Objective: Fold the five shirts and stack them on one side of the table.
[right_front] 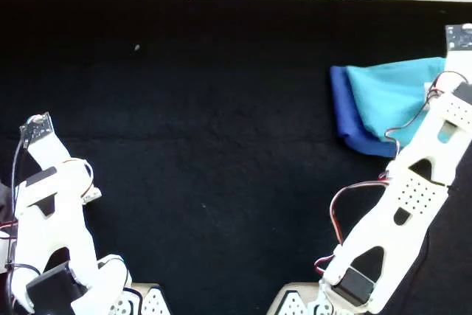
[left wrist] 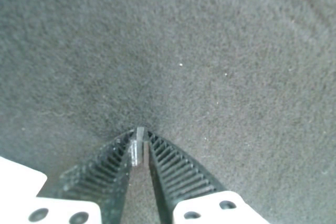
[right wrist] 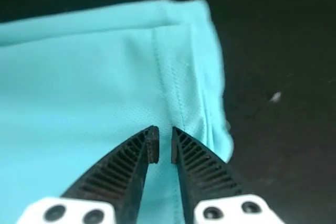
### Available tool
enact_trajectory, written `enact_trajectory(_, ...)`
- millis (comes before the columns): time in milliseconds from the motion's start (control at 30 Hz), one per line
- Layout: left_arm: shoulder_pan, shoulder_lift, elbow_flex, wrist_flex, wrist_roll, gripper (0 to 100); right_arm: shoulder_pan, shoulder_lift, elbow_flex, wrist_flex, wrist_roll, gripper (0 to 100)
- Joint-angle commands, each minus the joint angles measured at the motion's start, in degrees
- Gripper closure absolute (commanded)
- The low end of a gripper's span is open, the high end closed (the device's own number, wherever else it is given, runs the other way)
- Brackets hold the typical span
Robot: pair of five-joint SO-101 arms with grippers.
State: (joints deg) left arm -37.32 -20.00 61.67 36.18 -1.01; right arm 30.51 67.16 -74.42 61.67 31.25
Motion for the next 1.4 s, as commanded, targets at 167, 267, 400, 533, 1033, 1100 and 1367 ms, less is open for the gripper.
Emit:
enact_trajectory(167,0.8,-1.0,0.1,-1.4,0.2,99,1.6,-1.1,-1.7,-5.5,-1.1,94.7)
enact_trajectory(267,0.8,-1.0,0.1,-1.4,0.2,99,1.5,-1.0,-7.4,-0.4,-1.1,94.6)
enact_trajectory(400,0.8,-1.0,0.1,-1.4,0.2,99,-0.1,-1.0,-18.2,8.2,-1.1,94.6)
enact_trajectory(533,0.8,-1.0,0.1,-1.4,0.2,99,-2.2,-1.0,-26.3,16.7,-3.2,93.7)
enact_trajectory(1033,0.8,-1.0,0.1,-1.4,0.2,99,-9.7,-10.5,-26.8,39.5,-3.3,87.0)
enact_trajectory(1100,0.8,-1.0,0.1,-1.4,0.2,99,-10.4,-13.9,-26.8,39.5,-3.3,87.0)
enact_trajectory(1367,0.8,-1.0,0.1,-1.4,0.2,99,-12.4,-26.7,-26.3,39.7,-9.8,87.0)
